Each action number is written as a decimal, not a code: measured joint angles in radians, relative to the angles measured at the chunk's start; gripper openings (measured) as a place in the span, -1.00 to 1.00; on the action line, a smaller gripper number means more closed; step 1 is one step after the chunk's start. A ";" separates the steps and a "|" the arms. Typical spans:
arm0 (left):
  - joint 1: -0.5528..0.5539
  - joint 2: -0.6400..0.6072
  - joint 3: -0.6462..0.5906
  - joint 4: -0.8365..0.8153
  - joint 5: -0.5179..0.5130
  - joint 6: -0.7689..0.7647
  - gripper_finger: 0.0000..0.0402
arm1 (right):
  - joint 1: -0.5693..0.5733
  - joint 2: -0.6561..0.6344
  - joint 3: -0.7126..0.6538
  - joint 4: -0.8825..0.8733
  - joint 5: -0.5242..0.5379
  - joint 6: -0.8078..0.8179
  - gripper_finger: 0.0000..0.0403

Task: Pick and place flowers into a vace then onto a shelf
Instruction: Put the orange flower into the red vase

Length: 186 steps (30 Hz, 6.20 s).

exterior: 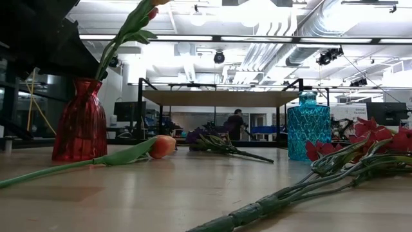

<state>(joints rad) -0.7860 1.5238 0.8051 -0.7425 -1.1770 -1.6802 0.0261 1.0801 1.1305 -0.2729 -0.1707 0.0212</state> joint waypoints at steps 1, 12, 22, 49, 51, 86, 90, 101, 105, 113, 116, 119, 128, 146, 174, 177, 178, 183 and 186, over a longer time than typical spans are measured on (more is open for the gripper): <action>0.000 0.000 0.000 0.000 0.000 0.000 -0.50 | 0.000 0.000 0.000 0.000 0.000 0.000 -1.00; 0.000 0.000 0.000 0.011 0.000 -0.004 -0.47 | 0.000 0.000 0.000 0.000 0.000 0.000 -1.00; 0.000 0.000 0.000 0.009 0.000 -0.004 -0.21 | 0.000 0.000 0.000 0.000 -0.001 0.000 -1.00; -0.055 -0.039 0.000 -0.087 0.041 0.026 0.42 | 0.000 0.000 0.000 0.000 0.000 -0.003 -1.00; -0.078 -0.054 0.000 -0.100 0.034 0.023 0.41 | 0.000 0.000 0.000 0.000 0.000 -0.003 -1.00; -0.235 -0.050 0.000 0.925 0.124 0.260 0.41 | 0.001 0.000 0.000 -0.029 0.003 0.004 -1.00; -0.235 0.017 0.000 0.918 0.183 0.182 0.41 | 0.001 0.000 0.000 -0.029 0.002 0.018 -1.00; -0.214 0.127 0.000 0.724 0.448 -0.209 0.41 | 0.001 0.000 0.000 -0.029 -0.001 0.045 -1.00; -0.194 0.126 0.000 0.732 0.487 -0.243 0.41 | 0.001 0.000 0.000 -0.030 -0.001 0.042 -1.00; -0.114 0.117 0.144 0.579 0.683 -0.179 0.41 | 0.001 0.000 0.000 -0.031 0.000 -0.002 -1.00; -0.088 0.117 0.235 0.432 0.753 -0.118 0.41 | 0.001 0.000 0.000 -0.030 0.005 -0.014 -1.00; -0.070 0.117 0.322 0.265 0.754 -0.129 0.41 | 0.001 0.000 0.000 -0.029 0.005 -0.031 -1.00; 0.004 0.157 0.485 -0.077 0.799 -0.131 0.41 | 0.001 0.000 0.000 -0.032 0.001 -0.032 -1.00; 0.133 0.378 0.486 -0.012 0.933 -0.081 0.41 | 0.001 0.000 0.000 -0.045 0.000 -0.074 -1.00; 0.164 0.443 0.489 0.052 0.901 -0.056 0.41 | 0.001 0.000 0.000 -0.091 0.000 -0.134 -1.00; 0.164 0.443 0.489 0.049 0.900 -0.065 0.41 | 0.001 0.000 0.000 -0.092 0.000 -0.134 -1.00; 0.164 0.443 0.489 0.048 0.900 -0.078 0.41 | 0.001 0.000 0.000 -0.092 0.000 -0.134 -1.00; 0.165 0.444 0.489 0.019 0.913 -0.119 0.41 | 0.001 0.000 0.000 -0.094 0.000 -0.134 -1.00; 0.166 0.444 0.488 0.005 0.922 -0.140 0.41 | 0.001 0.000 0.000 -0.095 0.000 -0.134 -1.00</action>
<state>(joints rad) -0.6205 1.9678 1.2930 -0.7374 -0.2550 -1.8205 0.0269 1.0801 1.1305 -0.3684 -0.1711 -0.1131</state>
